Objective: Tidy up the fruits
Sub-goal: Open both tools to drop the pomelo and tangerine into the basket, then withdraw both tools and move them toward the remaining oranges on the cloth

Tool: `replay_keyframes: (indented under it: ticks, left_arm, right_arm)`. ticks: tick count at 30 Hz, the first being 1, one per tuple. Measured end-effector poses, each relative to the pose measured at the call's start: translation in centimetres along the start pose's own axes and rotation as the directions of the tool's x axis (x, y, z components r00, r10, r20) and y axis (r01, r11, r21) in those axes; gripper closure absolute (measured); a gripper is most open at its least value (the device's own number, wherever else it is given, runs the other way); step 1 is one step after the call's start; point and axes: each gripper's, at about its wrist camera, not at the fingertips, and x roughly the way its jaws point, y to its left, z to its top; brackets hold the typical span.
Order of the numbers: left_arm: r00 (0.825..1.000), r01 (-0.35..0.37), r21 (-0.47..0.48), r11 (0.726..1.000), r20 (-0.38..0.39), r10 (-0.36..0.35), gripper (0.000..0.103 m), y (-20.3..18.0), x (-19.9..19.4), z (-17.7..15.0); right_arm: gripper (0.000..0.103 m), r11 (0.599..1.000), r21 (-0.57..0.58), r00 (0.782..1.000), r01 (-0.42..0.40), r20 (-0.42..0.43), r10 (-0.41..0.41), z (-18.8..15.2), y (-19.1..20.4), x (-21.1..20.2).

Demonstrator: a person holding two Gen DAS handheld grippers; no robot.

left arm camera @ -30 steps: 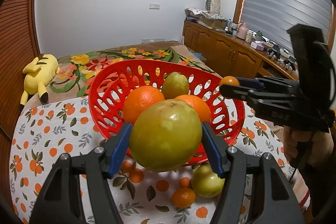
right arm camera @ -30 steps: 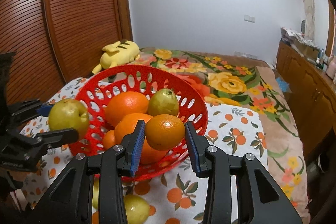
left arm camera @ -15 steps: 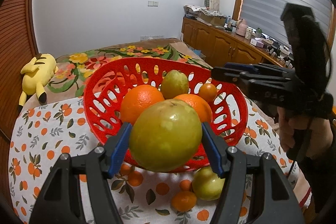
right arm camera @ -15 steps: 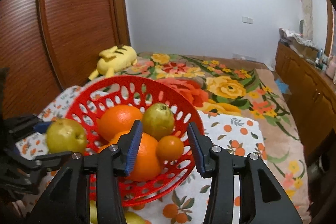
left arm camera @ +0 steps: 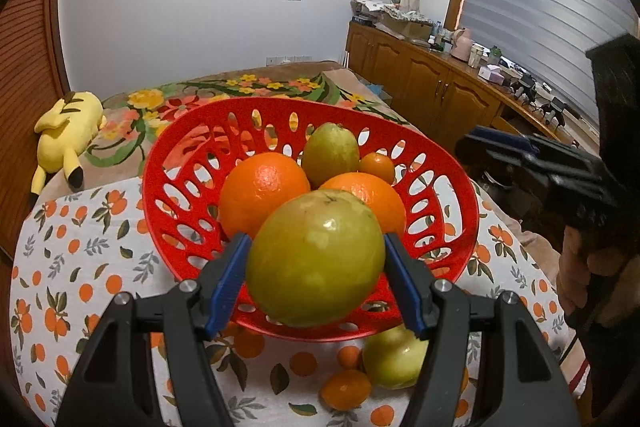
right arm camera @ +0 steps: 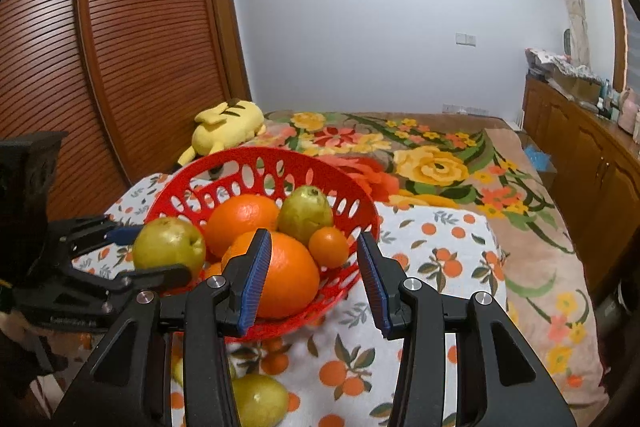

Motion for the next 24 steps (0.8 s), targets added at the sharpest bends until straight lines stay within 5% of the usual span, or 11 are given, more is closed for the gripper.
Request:
replay_keyframes:
  ticks: [4,14,24]
  left_arm:
    - [1.0,0.001,-0.006,1.0,-0.014,-0.001,0.037,0.0,0.3,-0.3]
    - [0.995,0.015,0.019,1.0,0.097,-0.017,0.032,-0.4,-3.4,0.1]
    - [0.994,0.01,0.027,1.0,0.105,-0.013,0.032,0.0,-5.4,-4.0]
  right_arm:
    - [0.058,1.0,-0.004,1.0,-0.006,-0.003,0.006,-0.8,0.3,-0.5]
    - [0.055,0.999,0.012,0.999,-0.032,-0.006,0.032,-2.9,1.1,-1.9]
    - [0.048,0.999,0.03,0.999,-0.042,-0.012,0.042,-6.7,3.1,-3.6]
